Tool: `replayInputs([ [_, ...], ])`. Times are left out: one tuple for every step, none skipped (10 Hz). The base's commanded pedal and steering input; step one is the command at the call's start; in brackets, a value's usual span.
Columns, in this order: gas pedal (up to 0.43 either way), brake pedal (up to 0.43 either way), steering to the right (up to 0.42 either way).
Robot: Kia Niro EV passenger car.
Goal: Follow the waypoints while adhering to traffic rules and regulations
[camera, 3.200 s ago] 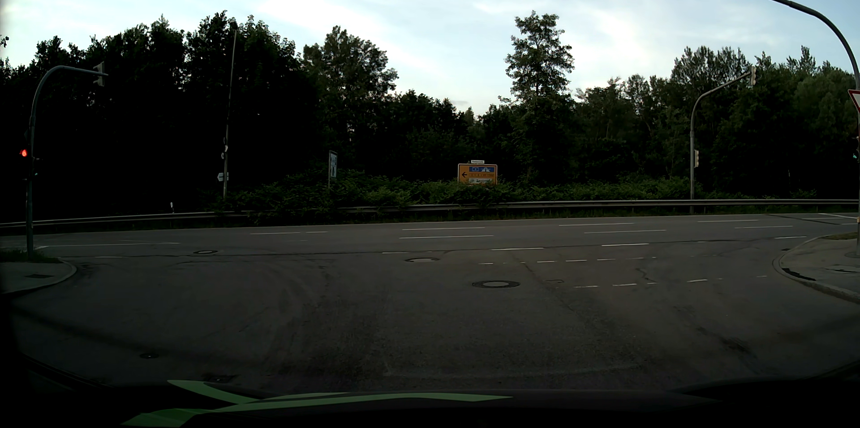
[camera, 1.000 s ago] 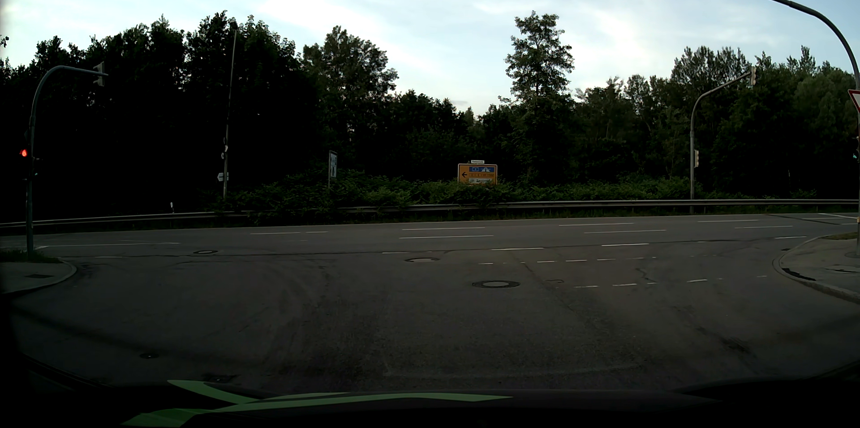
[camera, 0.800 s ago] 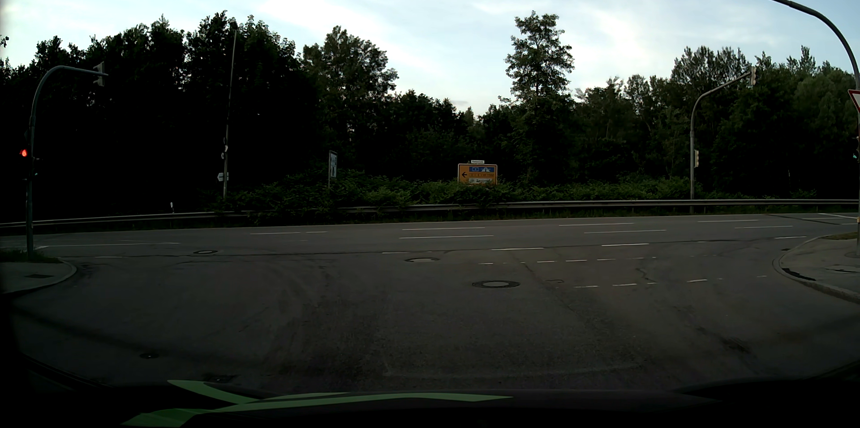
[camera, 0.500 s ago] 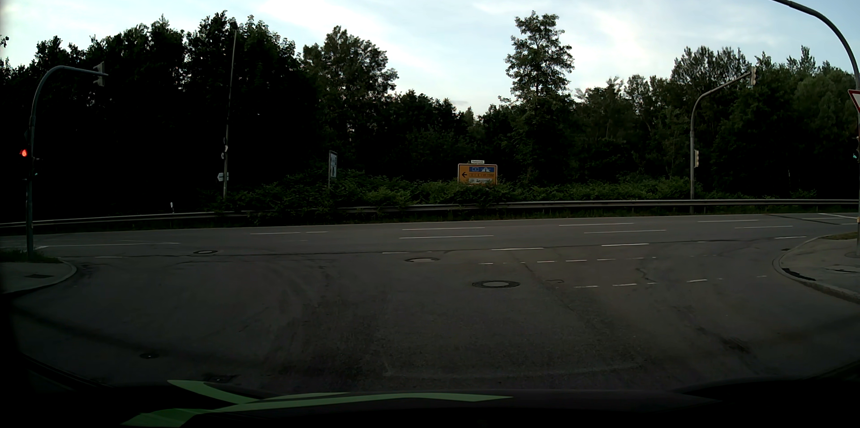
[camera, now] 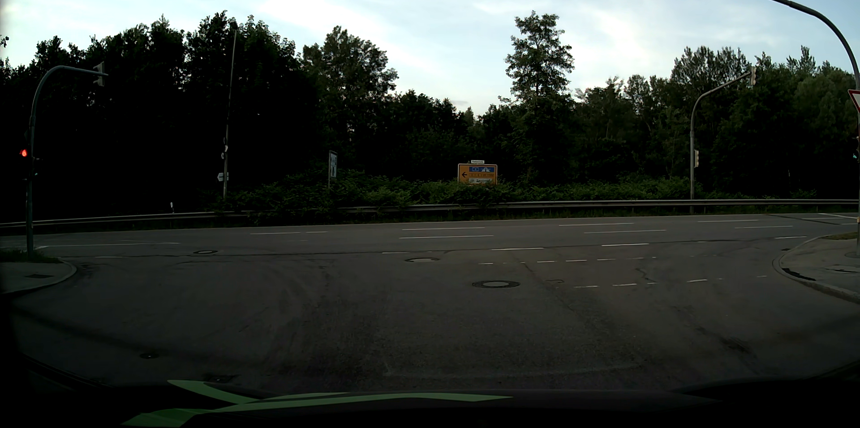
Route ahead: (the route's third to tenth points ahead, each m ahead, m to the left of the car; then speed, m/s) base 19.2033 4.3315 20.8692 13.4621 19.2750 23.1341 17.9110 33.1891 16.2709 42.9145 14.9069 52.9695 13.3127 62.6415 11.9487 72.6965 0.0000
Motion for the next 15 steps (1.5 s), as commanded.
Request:
replayInputs([
  [0.0,0.329,-0.018],
  [0.0,0.329,-0.018],
  [0.0,0.329,-0.018],
  [0.0,0.323,-0.018],
  [0.0,0.329,-0.018],
  [0.0,0.323,-0.018],
  [0.0,0.329,-0.018],
  [0.0,0.323,-0.018],
  [0.0,0.323,-0.018],
  [0.0,0.329,-0.018],
  [0.0,0.329,-0.018],
  [0.0,0.329,-0.018],
  [0.0,0.323,-0.018],
  [0.0,0.329,-0.018],
  [0.0,0.329,-0.018],
])
